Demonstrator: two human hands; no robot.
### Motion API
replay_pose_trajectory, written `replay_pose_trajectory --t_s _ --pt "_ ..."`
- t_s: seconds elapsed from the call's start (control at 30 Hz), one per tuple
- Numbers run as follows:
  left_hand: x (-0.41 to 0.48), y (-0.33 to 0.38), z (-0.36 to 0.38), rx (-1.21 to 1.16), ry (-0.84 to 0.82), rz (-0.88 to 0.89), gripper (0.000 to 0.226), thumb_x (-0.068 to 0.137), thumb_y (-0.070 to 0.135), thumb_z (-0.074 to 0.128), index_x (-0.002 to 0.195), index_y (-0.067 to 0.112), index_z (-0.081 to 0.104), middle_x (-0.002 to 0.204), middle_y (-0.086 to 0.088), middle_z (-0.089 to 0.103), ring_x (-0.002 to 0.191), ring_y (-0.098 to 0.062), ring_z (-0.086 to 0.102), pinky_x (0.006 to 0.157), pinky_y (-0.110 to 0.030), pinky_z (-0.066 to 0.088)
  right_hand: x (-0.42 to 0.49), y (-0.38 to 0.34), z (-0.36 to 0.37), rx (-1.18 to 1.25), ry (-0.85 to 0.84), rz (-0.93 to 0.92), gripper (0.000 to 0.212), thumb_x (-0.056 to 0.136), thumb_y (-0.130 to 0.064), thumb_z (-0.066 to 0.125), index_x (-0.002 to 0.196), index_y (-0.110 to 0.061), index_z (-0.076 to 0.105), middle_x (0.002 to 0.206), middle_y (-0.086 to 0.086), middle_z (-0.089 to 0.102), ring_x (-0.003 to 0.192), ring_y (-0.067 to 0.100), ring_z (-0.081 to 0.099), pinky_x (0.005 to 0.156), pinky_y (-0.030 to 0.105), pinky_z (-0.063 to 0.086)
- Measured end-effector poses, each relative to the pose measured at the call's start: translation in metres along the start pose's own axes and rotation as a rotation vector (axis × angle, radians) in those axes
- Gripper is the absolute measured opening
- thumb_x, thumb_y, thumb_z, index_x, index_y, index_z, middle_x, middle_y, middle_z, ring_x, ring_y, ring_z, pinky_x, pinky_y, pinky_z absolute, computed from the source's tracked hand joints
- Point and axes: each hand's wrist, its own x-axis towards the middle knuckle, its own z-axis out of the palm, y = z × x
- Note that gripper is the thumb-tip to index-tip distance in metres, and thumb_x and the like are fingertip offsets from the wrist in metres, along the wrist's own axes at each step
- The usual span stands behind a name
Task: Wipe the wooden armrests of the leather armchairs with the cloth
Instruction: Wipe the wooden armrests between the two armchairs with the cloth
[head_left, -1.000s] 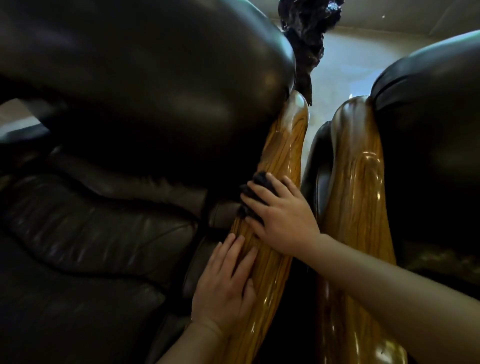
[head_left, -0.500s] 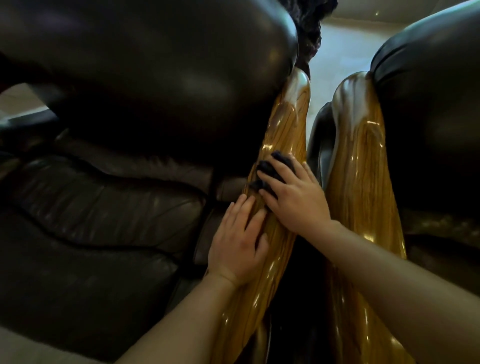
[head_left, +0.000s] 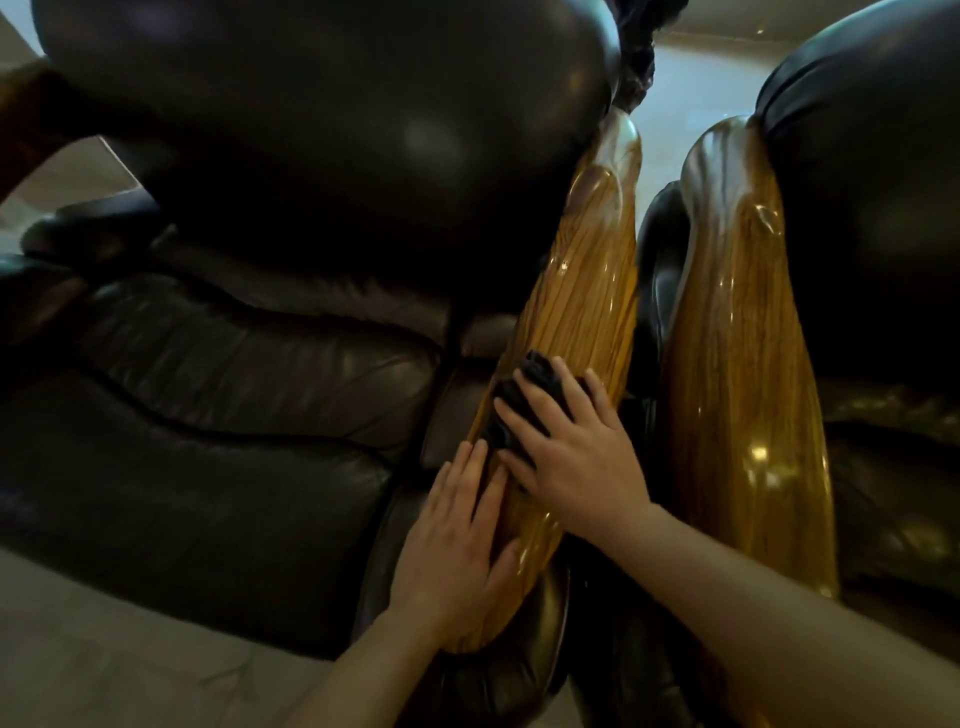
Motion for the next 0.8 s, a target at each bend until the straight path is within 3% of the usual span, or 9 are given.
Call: replay_pose_trajectory --t_s 0.1,0.23,0.3,0.47,0.57,0.63,0.73,0.8 --pt "-0.001 -0.002 -0.001 0.002 -0.011 -0.002 0.076 0.098 0.057 0.032 0.157 0.021 0.000 0.165 -0.004 -0.011 0.150 -0.018 -0.011 0.121 -0.040 0.004 0.018 0.016 -0.007 -0.066 -0.034 -0.050 0.057 0.101 -0.058 0.025 0.149 -0.029 0.038 0.160 0.005 0.033 0.151 0.036 0.014 0.118 0.058 0.015" --pt "-0.001 -0.005 0.000 0.050 -0.004 0.023 0.078 0.098 0.059 0.033 0.157 0.019 -0.002 0.164 -0.005 -0.014 0.150 -0.019 -0.013 0.122 -0.038 -0.005 0.056 0.025 -0.015 -0.043 0.020 0.256 0.056 0.101 -0.055 0.027 0.149 -0.028 0.041 0.158 0.004 0.036 0.150 0.036 0.016 0.120 0.056 0.014" --pt "-0.002 -0.005 0.001 0.044 -0.013 0.036 0.079 0.098 0.058 0.033 0.156 0.018 -0.002 0.164 -0.006 -0.014 0.150 -0.020 -0.013 0.121 -0.036 -0.008 0.047 0.009 -0.012 -0.038 0.058 0.289 0.056 0.101 -0.054 0.028 0.148 -0.027 0.041 0.159 0.006 0.035 0.150 0.037 0.015 0.119 0.058 0.013" --pt "-0.025 -0.003 0.000 -0.002 -0.020 0.038 0.076 0.098 0.060 0.028 0.157 0.018 0.001 0.164 -0.003 -0.009 0.151 -0.018 -0.010 0.122 -0.037 0.008 -0.014 -0.030 0.003 -0.003 0.009 0.064 0.056 0.103 -0.054 0.026 0.151 -0.026 0.035 0.161 0.007 0.029 0.152 0.039 0.009 0.118 0.059 0.013" --pt "-0.043 -0.008 -0.003 -0.104 -0.006 0.006 0.071 0.097 0.062 0.027 0.155 0.026 0.008 0.163 0.005 -0.012 0.150 -0.012 -0.010 0.113 -0.033 0.018 -0.004 -0.014 -0.002 -0.035 -0.027 -0.051 0.057 0.102 -0.055 0.026 0.150 -0.026 0.037 0.161 0.006 0.030 0.151 0.037 0.012 0.118 0.058 0.016" --pt "-0.050 -0.009 -0.005 -0.166 0.011 -0.021 0.069 0.096 0.062 0.029 0.154 0.027 0.013 0.164 0.006 -0.007 0.150 -0.011 -0.004 0.111 -0.031 0.022 0.016 -0.004 -0.009 -0.057 -0.022 0.019 0.058 0.101 -0.055 0.027 0.150 -0.025 0.037 0.161 0.005 0.030 0.151 0.036 0.014 0.119 0.057 0.016" --pt "-0.052 -0.009 -0.005 -0.240 0.028 -0.041 0.068 0.095 0.057 0.034 0.153 0.029 0.012 0.163 0.009 -0.006 0.149 -0.008 0.003 0.112 -0.028 0.022 0.029 -0.015 -0.012 -0.021 0.019 0.261 0.058 0.102 -0.054 0.029 0.151 -0.024 0.037 0.161 0.007 0.031 0.151 0.037 0.014 0.119 0.057 0.013" --pt "-0.051 -0.009 -0.008 -0.307 0.056 -0.067 0.066 0.094 0.052 0.035 0.153 0.031 0.014 0.162 0.009 0.002 0.145 -0.004 0.012 0.110 -0.022 0.023 0.017 -0.037 -0.007 -0.003 0.029 0.246 0.059 0.101 -0.053 0.031 0.151 -0.021 0.036 0.161 0.009 0.030 0.151 0.039 0.011 0.119 0.058 0.011"
